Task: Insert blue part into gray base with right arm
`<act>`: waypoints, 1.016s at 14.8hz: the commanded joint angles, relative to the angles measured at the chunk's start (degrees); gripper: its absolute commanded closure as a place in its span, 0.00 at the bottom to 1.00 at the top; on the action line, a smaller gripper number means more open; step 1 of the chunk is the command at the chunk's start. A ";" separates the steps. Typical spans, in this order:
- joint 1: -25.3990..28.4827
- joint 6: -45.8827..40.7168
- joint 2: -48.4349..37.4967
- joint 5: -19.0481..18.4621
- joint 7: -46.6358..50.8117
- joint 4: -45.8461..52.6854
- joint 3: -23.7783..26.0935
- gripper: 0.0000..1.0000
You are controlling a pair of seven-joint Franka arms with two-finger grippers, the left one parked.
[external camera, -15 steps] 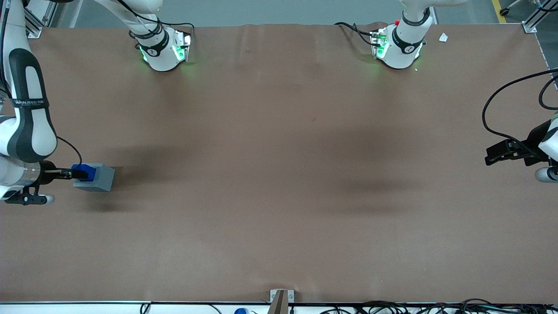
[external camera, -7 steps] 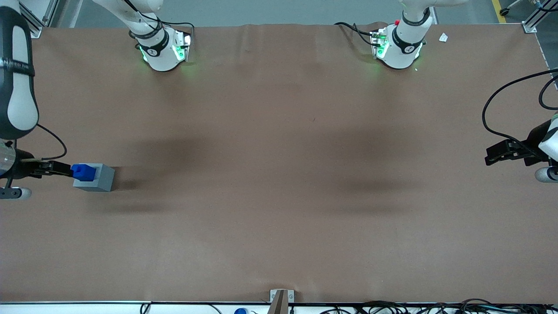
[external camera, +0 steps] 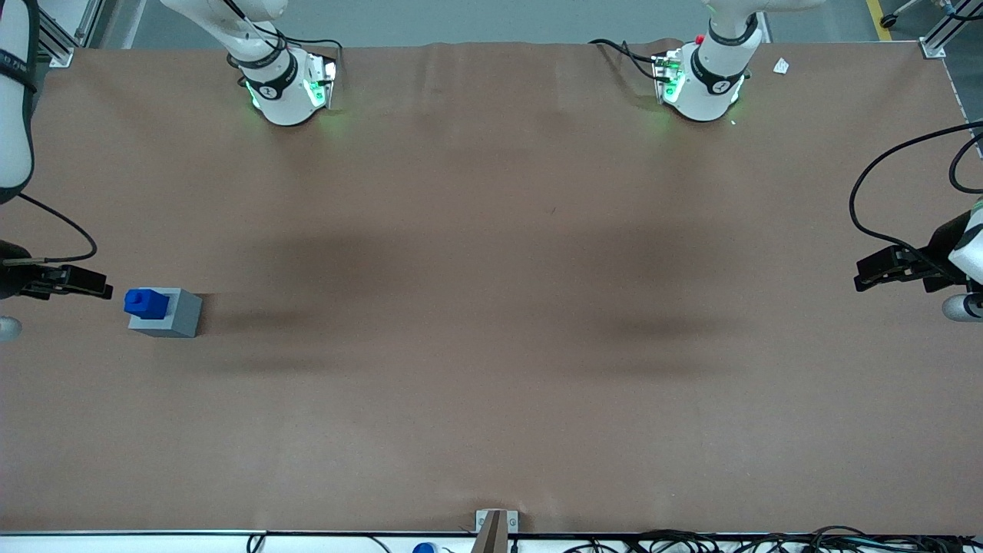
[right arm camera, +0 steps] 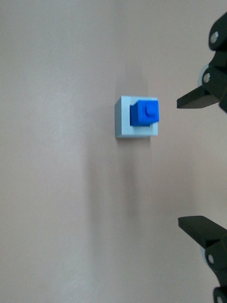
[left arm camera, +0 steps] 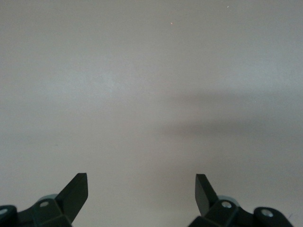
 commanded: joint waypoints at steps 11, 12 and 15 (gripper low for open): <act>3.20 0.34 -16.85 3.26 3.76 -11.31 -0.22 0.00; 3.20 0.16 -16.85 2.91 3.76 -11.14 -0.22 0.00; 3.37 0.15 -16.68 2.73 3.84 -9.74 -0.13 0.00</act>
